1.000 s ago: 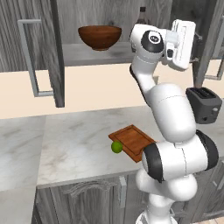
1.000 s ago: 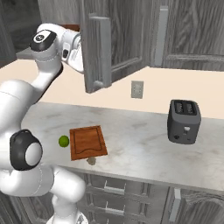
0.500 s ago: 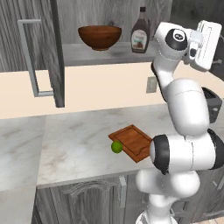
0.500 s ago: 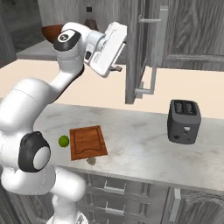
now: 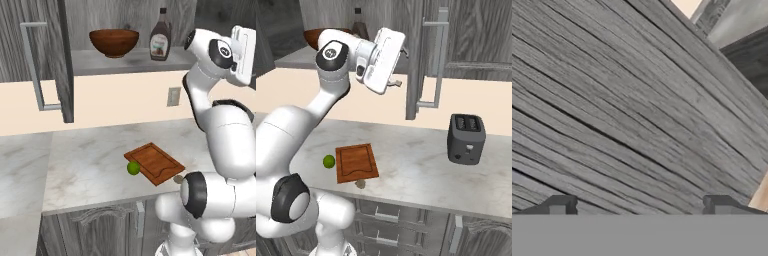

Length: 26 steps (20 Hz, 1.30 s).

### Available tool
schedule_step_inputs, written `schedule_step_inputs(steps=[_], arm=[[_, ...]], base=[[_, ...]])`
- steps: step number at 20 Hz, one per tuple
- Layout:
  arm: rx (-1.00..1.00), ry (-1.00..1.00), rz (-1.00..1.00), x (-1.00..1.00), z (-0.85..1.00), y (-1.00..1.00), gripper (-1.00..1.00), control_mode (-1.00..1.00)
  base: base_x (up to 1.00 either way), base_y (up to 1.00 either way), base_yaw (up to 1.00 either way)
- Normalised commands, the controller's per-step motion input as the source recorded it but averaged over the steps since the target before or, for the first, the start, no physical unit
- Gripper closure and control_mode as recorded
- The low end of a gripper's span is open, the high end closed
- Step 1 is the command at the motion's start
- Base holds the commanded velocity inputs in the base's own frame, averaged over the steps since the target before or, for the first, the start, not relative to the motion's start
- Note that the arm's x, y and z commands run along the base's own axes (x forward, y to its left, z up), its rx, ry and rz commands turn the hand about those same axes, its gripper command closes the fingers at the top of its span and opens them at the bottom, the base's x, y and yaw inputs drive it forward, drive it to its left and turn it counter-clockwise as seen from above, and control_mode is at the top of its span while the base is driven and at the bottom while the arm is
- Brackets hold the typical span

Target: Open the cabinet. Place the bowl and condiment on the counter. Then place the lime and garlic on the cutting board.

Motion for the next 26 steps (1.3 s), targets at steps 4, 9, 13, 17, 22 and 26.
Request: schedule_step_inputs(steps=[4, 9, 13, 17, 22, 26], arm=[[-0.11, 0.00, 0.22, -0.19, -0.05, 0.41, -1.00, -1.00], [-0.08, 0.05, 0.20, -0.05, 0.00, 0.59, -1.00, -1.00], [-0.07, 0.09, 0.19, 0.00, 0.00, 0.31, -1.00, -1.00], [-0.14, 0.01, 0.08, -0.11, -0.03, 0.13, -1.00, -1.00], [-0.01, 0.00, 0.32, -0.02, 0.00, 0.13, -1.00, -1.00], [0.00, 0.14, 0.46, 0.00, 0.00, 0.36, -1.00, -1.00]], base=[[0.00, 0.00, 0.00], [0.00, 0.00, 0.00], [0.00, 0.00, 0.00], [0.00, 0.00, 0.00], [0.00, 0.00, 0.00], [0.00, 0.00, 0.00]])
